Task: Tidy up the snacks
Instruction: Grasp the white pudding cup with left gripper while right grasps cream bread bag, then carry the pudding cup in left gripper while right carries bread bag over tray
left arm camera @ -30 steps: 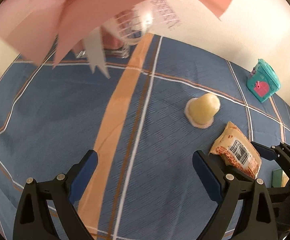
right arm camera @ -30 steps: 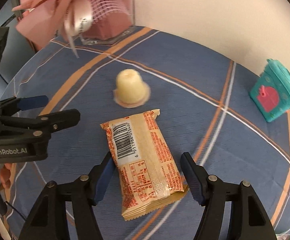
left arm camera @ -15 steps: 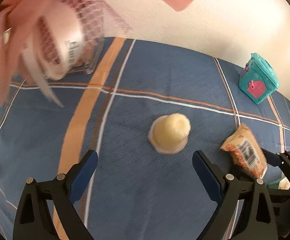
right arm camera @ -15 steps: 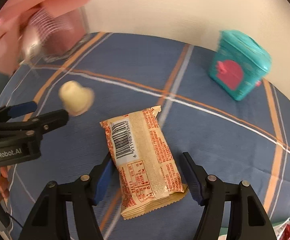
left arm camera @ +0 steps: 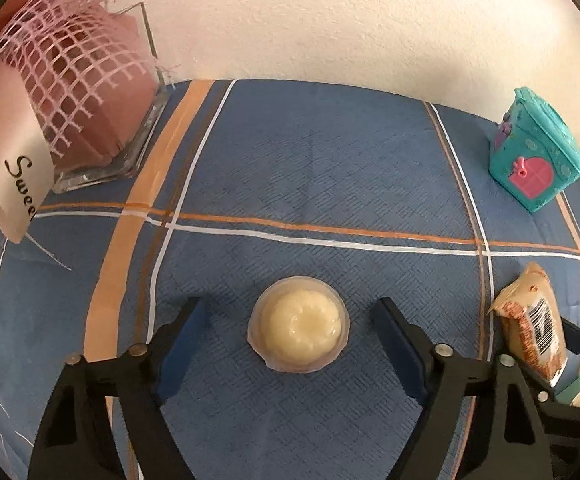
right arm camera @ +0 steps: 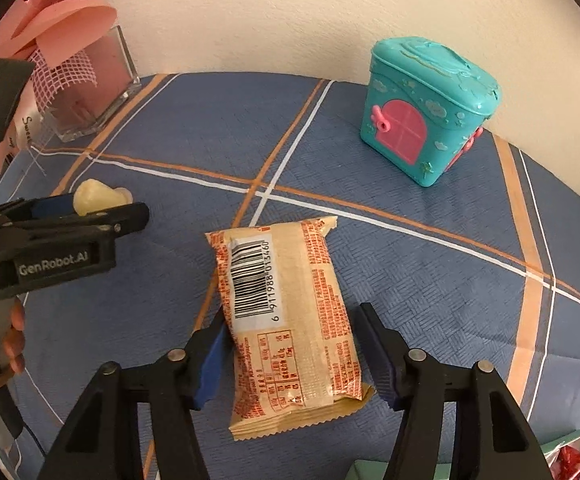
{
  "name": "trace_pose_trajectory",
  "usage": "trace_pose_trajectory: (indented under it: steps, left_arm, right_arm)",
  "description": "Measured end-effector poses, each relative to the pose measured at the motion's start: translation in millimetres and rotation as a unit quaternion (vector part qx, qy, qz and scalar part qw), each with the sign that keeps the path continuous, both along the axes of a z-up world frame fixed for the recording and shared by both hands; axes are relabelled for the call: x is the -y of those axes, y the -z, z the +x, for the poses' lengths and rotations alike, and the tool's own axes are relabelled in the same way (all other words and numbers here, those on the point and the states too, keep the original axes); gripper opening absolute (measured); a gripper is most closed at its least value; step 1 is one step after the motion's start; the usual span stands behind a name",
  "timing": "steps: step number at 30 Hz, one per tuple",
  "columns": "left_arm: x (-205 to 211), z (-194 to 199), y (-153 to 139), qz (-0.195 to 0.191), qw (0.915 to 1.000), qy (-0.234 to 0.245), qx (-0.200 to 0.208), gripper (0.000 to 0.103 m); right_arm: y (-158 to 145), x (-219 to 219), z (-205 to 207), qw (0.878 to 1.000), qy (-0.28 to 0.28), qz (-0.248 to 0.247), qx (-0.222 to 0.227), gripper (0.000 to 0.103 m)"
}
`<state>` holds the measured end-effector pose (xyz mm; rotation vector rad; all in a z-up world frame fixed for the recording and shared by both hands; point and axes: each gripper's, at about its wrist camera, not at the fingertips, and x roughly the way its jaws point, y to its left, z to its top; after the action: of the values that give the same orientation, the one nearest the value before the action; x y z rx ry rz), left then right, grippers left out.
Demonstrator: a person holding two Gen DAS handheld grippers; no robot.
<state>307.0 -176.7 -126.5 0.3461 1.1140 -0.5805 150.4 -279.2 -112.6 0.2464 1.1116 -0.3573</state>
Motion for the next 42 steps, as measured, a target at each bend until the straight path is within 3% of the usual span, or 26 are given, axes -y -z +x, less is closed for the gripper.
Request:
trace_pose_trajectory:
  steps: [8, 13, 21, 34, 42]
  left_arm:
    - [-1.4, 4.1, -2.8, 0.004, 1.0000, 0.002, 0.006, 0.063]
    - [-12.8, 7.2, -5.6, -0.002, 0.9999, -0.007, 0.007, 0.045]
    - [-32.6, -5.1, -6.4, -0.009, 0.9998, -0.005, 0.017, 0.045]
    - [-43.8, -14.4, -10.7, -0.013, 0.9996, -0.010, 0.022, 0.044]
    - [-50.1, -14.8, -13.6, -0.017, 0.9996, -0.015, 0.018, 0.044]
  right_arm:
    - [-0.7, 5.2, -2.9, 1.000, 0.003, 0.000, 0.003, 0.057]
    - [0.2, 4.3, -1.3, 1.000, 0.004, 0.000, 0.005, 0.057]
    - [-0.5, 4.3, -3.7, 1.000, 0.006, -0.003, 0.008, 0.055]
    - [-6.1, -0.3, -11.2, 1.000, 0.008, -0.009, 0.022, 0.039]
    - [-9.1, -9.2, -12.1, 1.000, -0.002, -0.004, 0.028, 0.038]
